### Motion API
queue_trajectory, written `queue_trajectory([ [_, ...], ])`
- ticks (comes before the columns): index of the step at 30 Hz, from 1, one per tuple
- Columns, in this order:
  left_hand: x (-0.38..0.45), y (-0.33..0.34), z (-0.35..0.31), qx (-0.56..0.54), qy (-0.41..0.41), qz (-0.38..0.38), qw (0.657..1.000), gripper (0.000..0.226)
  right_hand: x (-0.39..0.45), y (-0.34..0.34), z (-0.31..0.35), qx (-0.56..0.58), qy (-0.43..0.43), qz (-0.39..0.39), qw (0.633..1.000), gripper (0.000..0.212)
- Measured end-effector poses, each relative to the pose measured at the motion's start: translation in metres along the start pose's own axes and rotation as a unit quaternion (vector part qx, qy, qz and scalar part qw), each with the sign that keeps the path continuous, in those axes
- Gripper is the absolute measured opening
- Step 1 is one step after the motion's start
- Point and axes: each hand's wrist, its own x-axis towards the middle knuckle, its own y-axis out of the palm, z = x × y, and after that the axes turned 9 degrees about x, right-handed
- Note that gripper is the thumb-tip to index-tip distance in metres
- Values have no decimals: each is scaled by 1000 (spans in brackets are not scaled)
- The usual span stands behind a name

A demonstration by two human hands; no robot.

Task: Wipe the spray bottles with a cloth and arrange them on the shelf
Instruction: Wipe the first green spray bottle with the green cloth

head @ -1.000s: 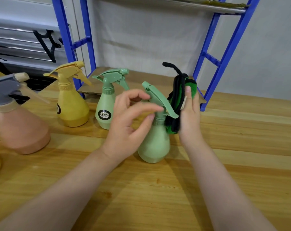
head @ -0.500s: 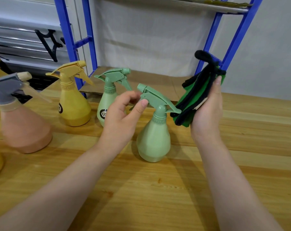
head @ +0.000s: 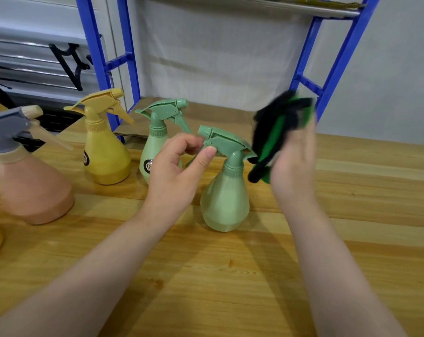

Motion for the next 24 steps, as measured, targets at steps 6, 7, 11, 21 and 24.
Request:
queue_trajectory([
  [6,0,-1,-1,-68,-18,17,997,5,-6,0,-13,-286,-197,111,931,39],
  [7,0,-1,-2,-61,-18,19,998,4,-7,1,-9,-281,-206,108,931,37],
  [11,0,-1,-1,-51,-19,12,998,7,-9,0,1,-225,-160,170,946,31],
  [21,-4,1,-1,-118,-31,30,992,7,-5,5,36,-381,-10,327,865,46],
  [24,-5,1,0,-141,-32,26,989,9,-8,8,35,-411,-26,313,856,44],
])
